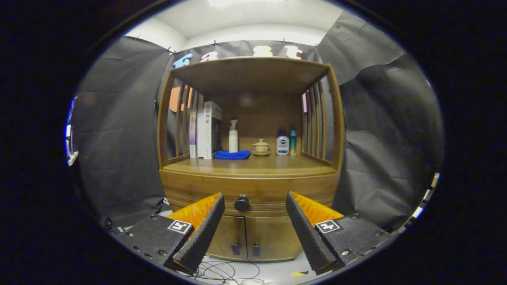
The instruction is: Pull open the drawer, take out the items inside it, and place them on the countertop above the cabinet.
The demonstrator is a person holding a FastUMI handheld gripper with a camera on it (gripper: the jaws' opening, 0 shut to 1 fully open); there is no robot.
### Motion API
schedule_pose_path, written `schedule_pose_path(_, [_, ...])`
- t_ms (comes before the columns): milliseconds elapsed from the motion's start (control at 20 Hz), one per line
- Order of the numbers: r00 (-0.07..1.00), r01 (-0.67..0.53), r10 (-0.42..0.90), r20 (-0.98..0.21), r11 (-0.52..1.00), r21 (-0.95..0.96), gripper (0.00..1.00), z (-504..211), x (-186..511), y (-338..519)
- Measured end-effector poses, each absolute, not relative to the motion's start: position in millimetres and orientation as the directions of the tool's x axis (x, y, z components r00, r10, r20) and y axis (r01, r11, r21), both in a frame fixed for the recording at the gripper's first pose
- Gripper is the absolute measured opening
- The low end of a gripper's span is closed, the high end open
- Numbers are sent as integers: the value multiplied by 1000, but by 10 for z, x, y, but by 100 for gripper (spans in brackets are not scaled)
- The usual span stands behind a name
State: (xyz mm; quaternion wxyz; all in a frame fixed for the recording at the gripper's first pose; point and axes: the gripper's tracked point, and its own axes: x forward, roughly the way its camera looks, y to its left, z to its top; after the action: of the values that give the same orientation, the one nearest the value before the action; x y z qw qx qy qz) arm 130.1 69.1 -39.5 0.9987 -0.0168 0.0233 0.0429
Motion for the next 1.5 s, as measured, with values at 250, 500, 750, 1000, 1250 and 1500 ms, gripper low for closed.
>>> schedule_pose_path(250, [994,-80,77,-84,996,-41,99,-759,1924,863])
schedule_pose_path(500, [990,-76,66,-125,994,-76,99,-1092,2451,979])
schedule_pose_path(750, [987,-52,43,-152,997,-58,95,-1259,2711,988])
schedule_pose_path(1000, [987,-38,28,-158,998,-56,79,-1301,2763,980])
schedule_pose_path(1250, [987,-20,13,-159,999,-43,51,-1337,2788,976])
schedule_pose_path(1500, [985,-31,22,-170,998,-50,41,-1359,2787,975])
